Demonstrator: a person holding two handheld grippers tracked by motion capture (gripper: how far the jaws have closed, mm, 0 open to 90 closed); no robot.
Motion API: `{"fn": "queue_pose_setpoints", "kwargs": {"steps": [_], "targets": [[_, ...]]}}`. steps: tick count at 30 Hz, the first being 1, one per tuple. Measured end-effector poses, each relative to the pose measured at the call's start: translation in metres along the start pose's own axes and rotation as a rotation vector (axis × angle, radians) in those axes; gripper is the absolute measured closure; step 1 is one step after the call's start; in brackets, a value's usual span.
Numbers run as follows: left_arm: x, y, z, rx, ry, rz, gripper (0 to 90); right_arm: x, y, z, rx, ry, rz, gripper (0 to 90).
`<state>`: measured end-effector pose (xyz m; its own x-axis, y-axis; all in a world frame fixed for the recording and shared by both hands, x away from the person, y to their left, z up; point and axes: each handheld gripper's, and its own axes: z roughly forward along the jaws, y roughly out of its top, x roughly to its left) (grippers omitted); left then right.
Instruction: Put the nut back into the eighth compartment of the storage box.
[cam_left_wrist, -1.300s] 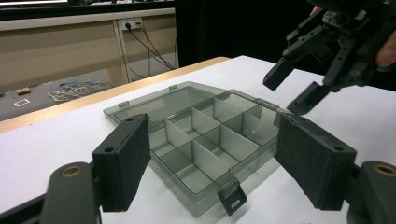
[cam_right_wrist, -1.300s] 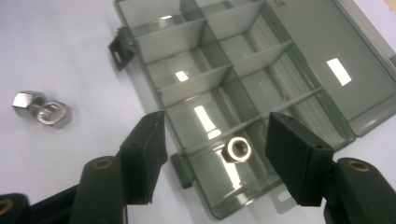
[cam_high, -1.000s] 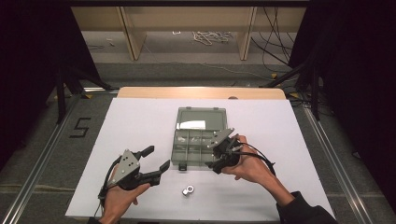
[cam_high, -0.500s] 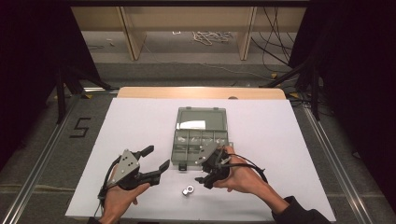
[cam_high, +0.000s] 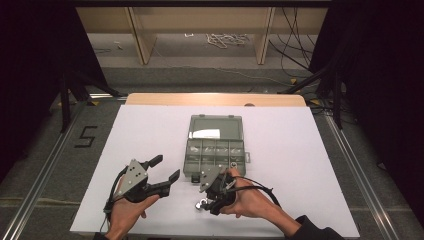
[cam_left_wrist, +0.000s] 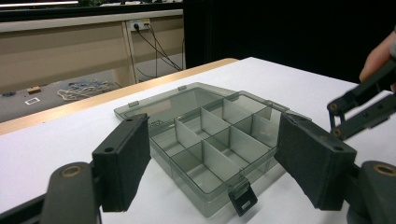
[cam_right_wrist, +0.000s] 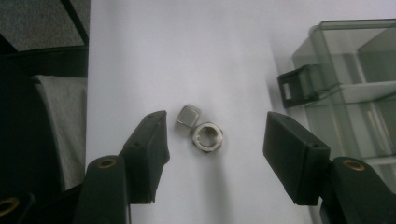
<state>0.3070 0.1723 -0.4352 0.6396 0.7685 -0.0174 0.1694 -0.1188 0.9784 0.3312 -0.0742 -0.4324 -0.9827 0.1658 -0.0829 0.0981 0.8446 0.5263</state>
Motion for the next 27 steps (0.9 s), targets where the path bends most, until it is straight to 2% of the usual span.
{"fn": "queue_pose_setpoints", "kwargs": {"steps": [5,21,27], "targets": [[0.000,0.000,0.000,-0.001,0.002,-0.003,25.6,0.005,0.003,0.009,0.000,0.035,-0.004,43.7],[-0.001,0.000,0.000,0.002,0.002,-0.001,25.6,0.015,0.007,0.031,0.021,0.068,-0.027,50.7],[-0.001,0.000,0.000,0.001,0.004,-0.001,25.6,0.015,0.007,0.038,0.031,0.072,-0.033,55.6]]}}
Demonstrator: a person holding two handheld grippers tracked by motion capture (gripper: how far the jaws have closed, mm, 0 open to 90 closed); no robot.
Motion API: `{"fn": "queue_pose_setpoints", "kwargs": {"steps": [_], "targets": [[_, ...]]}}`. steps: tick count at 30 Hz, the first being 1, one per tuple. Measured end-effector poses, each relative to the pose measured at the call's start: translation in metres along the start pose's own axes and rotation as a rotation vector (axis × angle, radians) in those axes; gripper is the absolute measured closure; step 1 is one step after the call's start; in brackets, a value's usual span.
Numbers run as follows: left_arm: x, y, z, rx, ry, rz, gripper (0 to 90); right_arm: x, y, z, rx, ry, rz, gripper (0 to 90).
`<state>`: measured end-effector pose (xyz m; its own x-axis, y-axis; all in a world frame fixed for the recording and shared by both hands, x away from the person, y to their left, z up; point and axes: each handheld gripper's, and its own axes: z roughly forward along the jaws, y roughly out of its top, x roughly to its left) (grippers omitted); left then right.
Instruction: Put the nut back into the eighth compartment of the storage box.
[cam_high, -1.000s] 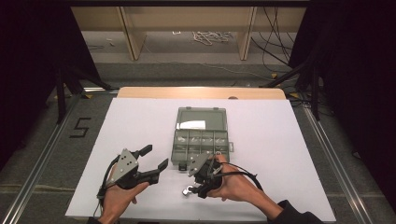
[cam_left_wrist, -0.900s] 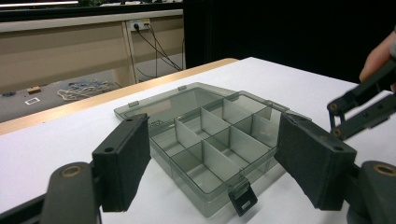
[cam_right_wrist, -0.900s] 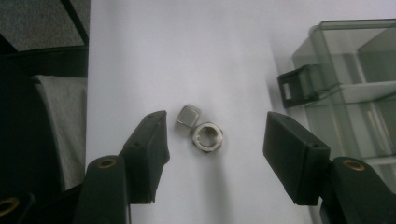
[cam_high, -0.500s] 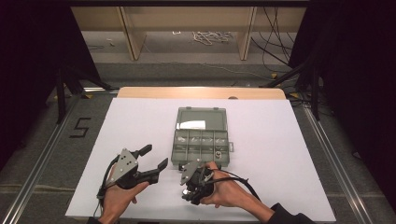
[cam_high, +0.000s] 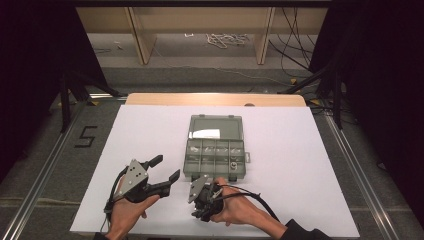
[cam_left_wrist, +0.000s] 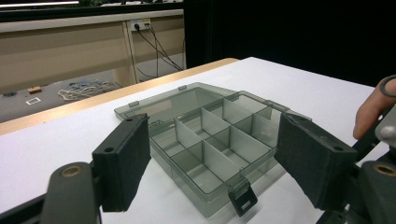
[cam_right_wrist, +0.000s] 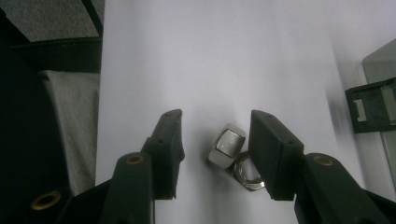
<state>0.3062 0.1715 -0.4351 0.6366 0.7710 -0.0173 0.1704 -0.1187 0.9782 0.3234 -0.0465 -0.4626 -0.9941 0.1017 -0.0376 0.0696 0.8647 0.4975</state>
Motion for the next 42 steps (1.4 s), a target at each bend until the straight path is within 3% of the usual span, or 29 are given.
{"fn": "queue_pose_setpoints", "kwargs": {"steps": [17,25,42], "targets": [[0.000,0.000,0.001,-0.001,-0.003,-0.001,25.7,0.001,-0.001,0.008,0.040,-0.014,-0.056,78.2],[0.000,0.000,0.000,-0.001,-0.002,0.000,25.8,0.000,0.000,0.007,0.035,-0.018,-0.064,78.6],[0.000,0.000,0.000,-0.003,0.002,0.001,25.8,-0.011,0.000,-0.016,-0.035,-0.045,-0.023,78.7]]}}
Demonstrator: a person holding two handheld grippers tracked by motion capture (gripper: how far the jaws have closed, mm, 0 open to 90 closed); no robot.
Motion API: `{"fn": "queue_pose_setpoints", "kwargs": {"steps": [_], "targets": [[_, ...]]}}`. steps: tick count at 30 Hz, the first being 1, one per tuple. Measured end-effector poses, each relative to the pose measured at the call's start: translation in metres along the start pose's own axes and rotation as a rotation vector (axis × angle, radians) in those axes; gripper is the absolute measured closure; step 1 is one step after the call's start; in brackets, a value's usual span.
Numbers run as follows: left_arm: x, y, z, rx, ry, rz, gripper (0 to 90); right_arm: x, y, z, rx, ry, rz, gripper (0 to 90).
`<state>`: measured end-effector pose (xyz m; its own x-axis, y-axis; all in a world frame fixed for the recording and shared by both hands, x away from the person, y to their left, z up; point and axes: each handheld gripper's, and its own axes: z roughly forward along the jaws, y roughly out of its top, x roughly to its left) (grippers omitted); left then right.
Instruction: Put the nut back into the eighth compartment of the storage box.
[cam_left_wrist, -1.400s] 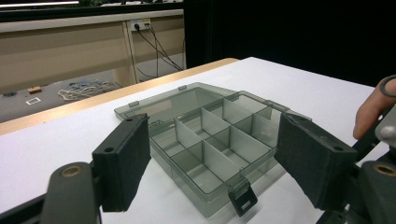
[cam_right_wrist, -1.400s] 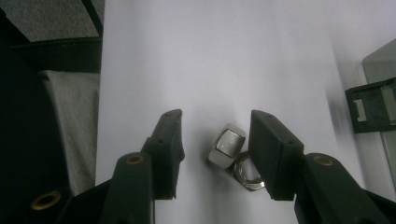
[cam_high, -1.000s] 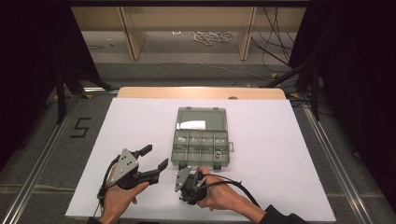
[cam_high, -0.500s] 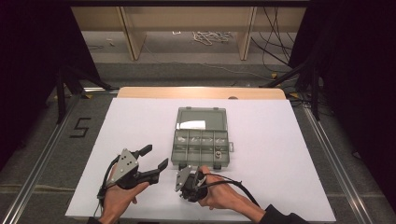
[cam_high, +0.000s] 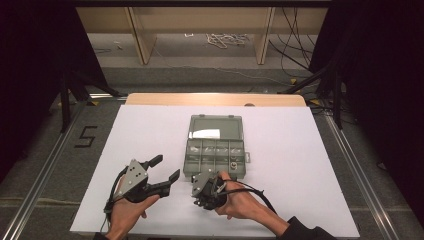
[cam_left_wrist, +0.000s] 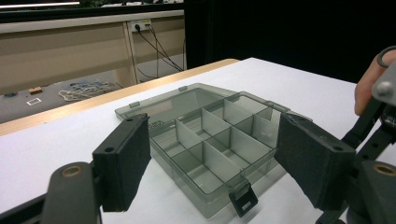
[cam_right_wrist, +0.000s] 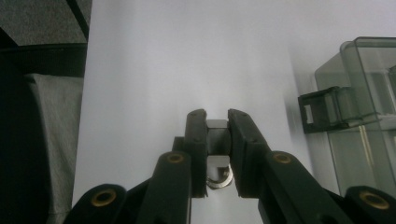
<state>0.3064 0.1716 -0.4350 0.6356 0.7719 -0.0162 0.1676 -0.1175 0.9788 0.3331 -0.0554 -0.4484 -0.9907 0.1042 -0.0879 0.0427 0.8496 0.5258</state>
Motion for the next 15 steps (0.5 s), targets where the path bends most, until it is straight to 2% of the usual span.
{"fn": "queue_pose_setpoints", "kwargs": {"steps": [2,13,15], "targets": [[0.000,0.000,0.000,-0.003,-0.001,-0.002,25.8,-0.002,0.000,-0.003,-0.002,0.007,0.004,78.7],[-0.001,0.000,0.000,-0.001,-0.003,-0.003,25.8,-0.016,-0.005,-0.018,-0.023,-0.036,0.032,78.7],[-0.001,0.000,0.000,-0.002,-0.003,-0.003,25.8,-0.019,-0.006,-0.023,-0.013,-0.039,0.037,78.7]]}}
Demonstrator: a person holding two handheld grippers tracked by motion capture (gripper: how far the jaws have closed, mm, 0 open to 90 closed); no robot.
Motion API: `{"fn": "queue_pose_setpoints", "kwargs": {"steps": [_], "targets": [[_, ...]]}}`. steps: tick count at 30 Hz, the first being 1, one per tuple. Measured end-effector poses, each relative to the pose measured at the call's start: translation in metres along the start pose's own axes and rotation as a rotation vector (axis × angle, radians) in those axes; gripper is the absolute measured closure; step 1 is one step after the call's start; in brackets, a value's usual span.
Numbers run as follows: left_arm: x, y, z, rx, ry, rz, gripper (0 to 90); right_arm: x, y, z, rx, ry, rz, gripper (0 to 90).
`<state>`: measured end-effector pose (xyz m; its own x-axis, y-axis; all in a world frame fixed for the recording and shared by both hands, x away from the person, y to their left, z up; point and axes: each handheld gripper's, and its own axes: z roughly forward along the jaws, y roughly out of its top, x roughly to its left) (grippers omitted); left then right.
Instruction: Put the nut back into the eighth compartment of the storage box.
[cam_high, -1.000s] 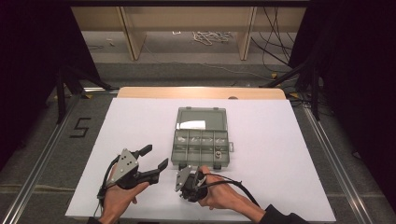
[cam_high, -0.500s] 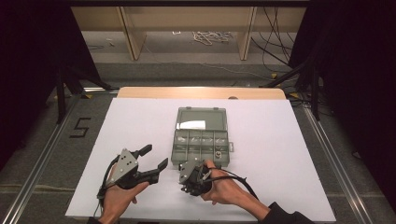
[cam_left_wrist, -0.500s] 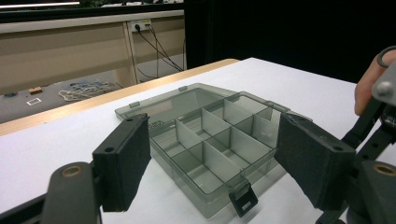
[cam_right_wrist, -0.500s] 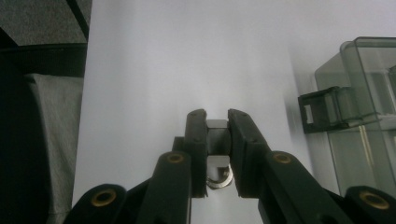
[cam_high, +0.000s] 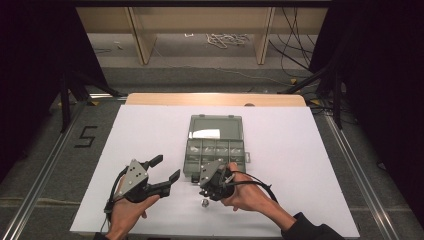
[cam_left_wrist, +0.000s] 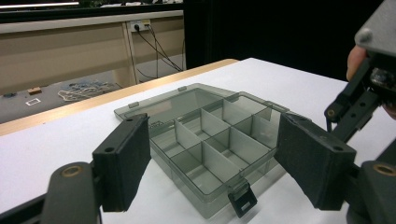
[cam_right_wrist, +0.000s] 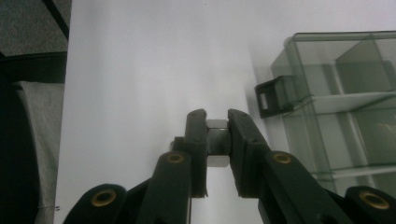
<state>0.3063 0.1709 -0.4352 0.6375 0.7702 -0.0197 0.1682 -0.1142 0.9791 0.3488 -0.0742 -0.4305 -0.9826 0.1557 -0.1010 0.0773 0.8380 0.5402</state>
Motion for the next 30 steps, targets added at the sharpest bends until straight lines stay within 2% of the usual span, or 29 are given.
{"fn": "queue_pose_setpoints", "kwargs": {"steps": [19,30], "targets": [[0.000,0.000,0.000,0.002,-0.002,0.001,25.7,-0.032,-0.014,-0.032,-0.032,-0.077,0.090,78.7],[0.000,0.000,0.001,0.002,-0.002,0.003,25.8,-0.054,-0.031,-0.043,-0.015,-0.150,0.160,78.7]]}}
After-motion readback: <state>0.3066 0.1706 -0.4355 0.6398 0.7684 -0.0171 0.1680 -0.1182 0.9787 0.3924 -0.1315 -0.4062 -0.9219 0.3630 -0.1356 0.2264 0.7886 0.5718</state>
